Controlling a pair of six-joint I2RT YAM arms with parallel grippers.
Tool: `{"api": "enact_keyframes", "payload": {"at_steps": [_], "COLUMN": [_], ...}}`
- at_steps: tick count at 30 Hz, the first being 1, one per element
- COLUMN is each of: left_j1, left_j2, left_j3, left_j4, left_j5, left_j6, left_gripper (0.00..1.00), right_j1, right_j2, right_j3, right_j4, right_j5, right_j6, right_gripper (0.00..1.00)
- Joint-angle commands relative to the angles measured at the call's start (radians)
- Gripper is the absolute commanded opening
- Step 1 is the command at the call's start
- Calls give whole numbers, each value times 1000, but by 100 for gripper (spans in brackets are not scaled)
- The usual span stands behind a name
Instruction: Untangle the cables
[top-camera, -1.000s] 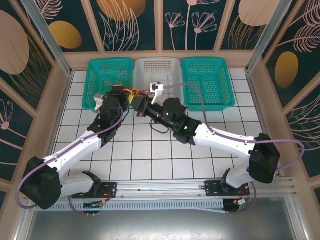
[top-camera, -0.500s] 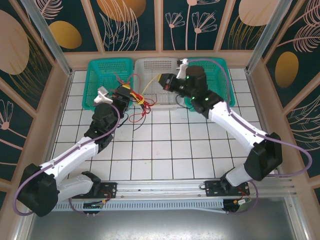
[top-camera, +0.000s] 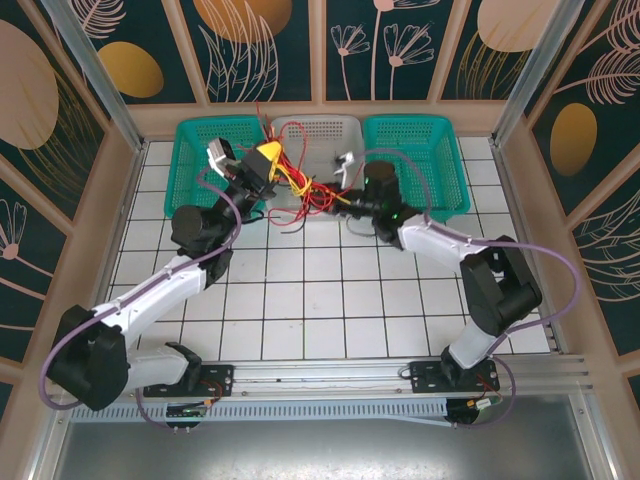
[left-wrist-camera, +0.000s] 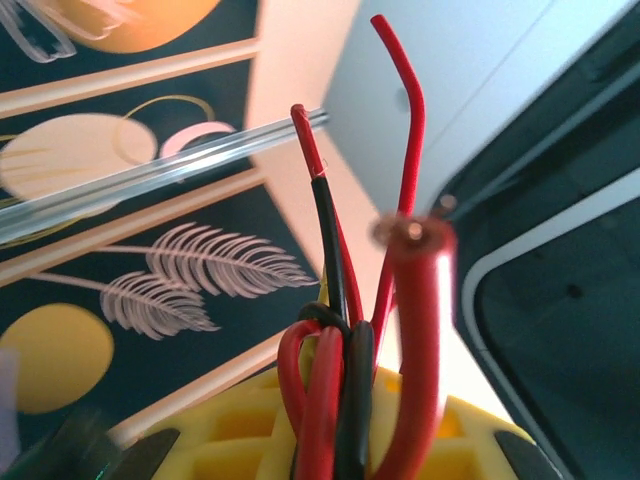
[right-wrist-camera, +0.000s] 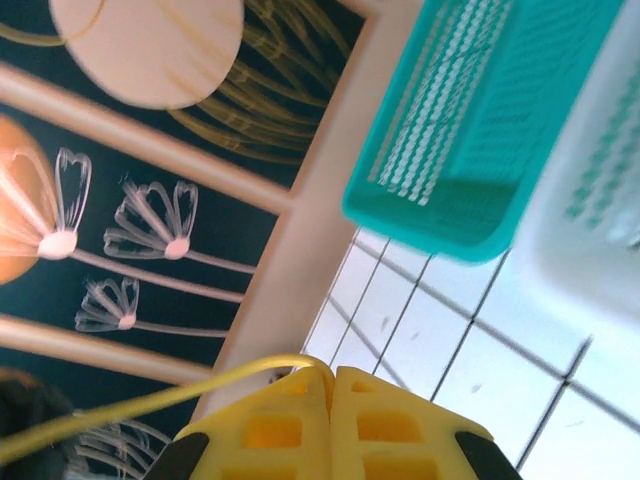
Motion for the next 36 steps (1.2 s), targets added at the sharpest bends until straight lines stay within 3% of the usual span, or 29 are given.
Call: {"api": "enact_keyframes", "payload": {"at_steps": [1, 5, 7, 11, 14, 20, 24, 28, 32, 36], "left_j1": [-2, -2, -3, -3, -3, -3, -3, -3, -3, -3], "left_j2": [13, -9, -22, -53, -70, -88, -129, -167, -202, -194], "left_j3": [73, 63, 62, 14, -29, -129, -187, -189, -158, -102], "left_j4": [152, 29, -64, -192, -251, -320, -308, -311, -216, -77], "left_j5": [-113, -361, -443, -600, -658, -633, -503, -286, -17, 227], "left_j6": [-9, 160, 257, 427, 530, 545, 505, 490, 411, 256], "left_gripper": [0, 0, 0, 0, 0, 0, 0, 0, 0, 0], "right_j1": [88, 220, 283, 382, 422, 418, 265, -5, -217, -284], "right_j2": [-28, -52, -86, -250, -374, -513, -511, -411, -263, -144], "right_j3": [-153, -355, -384, -356, -282, -29, 188, 385, 477, 494], "right_j4": [403, 734, 743, 484, 271, -123, -424, -644, -706, -689], "right_j5": [127, 316, 370, 470, 547, 665, 668, 505, 309, 203], "right_j6": [183, 339, 338, 202, 90, -115, -183, -219, -228, -260], "right_gripper": [0, 0, 0, 0, 0, 0, 0, 0, 0, 0]}}
